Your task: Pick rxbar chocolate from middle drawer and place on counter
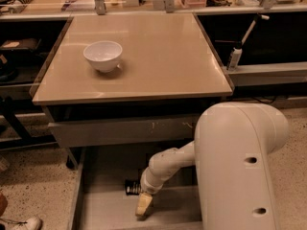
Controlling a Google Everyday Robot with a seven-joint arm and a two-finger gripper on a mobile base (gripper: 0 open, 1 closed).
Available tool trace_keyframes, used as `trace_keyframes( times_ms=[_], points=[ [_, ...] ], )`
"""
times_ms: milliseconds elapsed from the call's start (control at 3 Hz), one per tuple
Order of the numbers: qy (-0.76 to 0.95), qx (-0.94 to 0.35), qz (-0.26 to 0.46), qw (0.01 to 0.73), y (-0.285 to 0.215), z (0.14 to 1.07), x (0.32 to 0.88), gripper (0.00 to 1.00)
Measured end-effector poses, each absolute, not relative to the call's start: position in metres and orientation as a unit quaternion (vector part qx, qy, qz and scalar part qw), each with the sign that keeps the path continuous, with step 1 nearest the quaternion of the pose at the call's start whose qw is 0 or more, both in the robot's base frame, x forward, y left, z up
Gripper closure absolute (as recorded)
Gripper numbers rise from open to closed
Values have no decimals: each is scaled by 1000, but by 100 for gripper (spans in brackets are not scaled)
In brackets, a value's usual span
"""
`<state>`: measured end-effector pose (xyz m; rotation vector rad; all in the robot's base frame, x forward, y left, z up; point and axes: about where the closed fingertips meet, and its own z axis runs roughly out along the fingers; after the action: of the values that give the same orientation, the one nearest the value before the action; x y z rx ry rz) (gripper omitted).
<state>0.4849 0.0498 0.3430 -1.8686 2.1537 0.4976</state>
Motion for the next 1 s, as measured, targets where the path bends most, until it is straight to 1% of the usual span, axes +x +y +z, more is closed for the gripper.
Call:
trace_keyframes(
  times_ms=[333, 667, 1000],
  points=[
    [745, -636, 166, 114, 39, 333, 484, 0],
    [745, -636, 166, 114, 39, 333, 484, 19],
    [745, -636, 166, 114, 39, 333, 484, 42]
  ],
)
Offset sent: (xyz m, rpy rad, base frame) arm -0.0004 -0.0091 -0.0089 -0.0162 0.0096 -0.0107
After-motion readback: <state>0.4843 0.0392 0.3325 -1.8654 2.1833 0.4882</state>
